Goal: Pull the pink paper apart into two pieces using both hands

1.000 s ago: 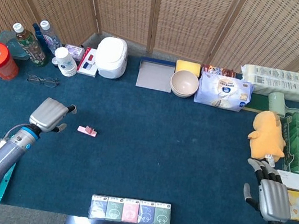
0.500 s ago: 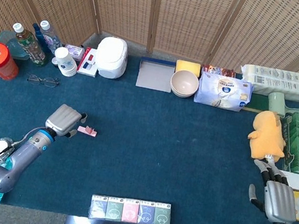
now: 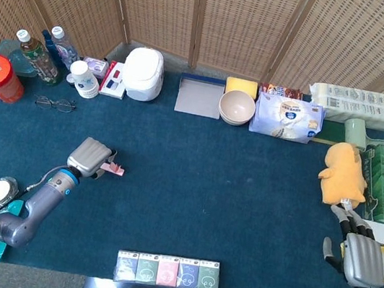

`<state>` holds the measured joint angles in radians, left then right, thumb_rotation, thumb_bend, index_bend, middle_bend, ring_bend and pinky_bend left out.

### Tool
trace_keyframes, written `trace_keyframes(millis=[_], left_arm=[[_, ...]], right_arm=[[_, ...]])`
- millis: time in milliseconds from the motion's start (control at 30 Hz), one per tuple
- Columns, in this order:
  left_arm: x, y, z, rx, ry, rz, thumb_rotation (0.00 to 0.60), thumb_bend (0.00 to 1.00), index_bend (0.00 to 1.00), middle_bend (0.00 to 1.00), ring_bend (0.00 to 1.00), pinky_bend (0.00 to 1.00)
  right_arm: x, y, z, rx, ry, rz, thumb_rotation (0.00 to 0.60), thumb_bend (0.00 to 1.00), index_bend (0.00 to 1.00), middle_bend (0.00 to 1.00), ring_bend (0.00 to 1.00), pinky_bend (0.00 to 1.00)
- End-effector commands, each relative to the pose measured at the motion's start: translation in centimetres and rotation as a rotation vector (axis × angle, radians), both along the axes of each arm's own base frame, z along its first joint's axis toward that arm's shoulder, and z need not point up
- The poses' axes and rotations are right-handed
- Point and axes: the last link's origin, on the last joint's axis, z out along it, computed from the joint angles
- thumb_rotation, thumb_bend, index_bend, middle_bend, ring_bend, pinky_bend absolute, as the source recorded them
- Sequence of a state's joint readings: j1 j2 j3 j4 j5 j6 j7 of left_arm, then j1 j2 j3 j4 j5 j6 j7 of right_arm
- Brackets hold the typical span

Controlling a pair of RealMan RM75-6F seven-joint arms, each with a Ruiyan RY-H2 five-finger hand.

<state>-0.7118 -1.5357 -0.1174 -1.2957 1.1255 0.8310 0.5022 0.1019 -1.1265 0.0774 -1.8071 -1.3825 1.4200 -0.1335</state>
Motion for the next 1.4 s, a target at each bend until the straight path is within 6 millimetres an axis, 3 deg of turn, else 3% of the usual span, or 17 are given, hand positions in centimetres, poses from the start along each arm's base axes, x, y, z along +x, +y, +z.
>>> trace_keyframes(millis=[33, 1400], left_arm=[[-0.1, 0.0, -0.1, 0.004, 0.004, 0.001, 0.6, 0.27, 0.42, 0.99, 0.97, 0.94], [0.1, 0.1, -1.0, 0.02, 0.042, 0.025, 0.6, 0.27, 0.45, 0.99, 0.97, 0.94]], right_arm=[[-0.1, 0.0, 0.0, -0.001, 0.0, -0.002, 0.6, 0.51, 0.15, 0.24, 0.15, 0.18], [-1.2, 0.8, 0.6, -0.023, -0.005, -0.035, 0.6, 0.51, 0.12, 0.24, 0.15, 0.18]])
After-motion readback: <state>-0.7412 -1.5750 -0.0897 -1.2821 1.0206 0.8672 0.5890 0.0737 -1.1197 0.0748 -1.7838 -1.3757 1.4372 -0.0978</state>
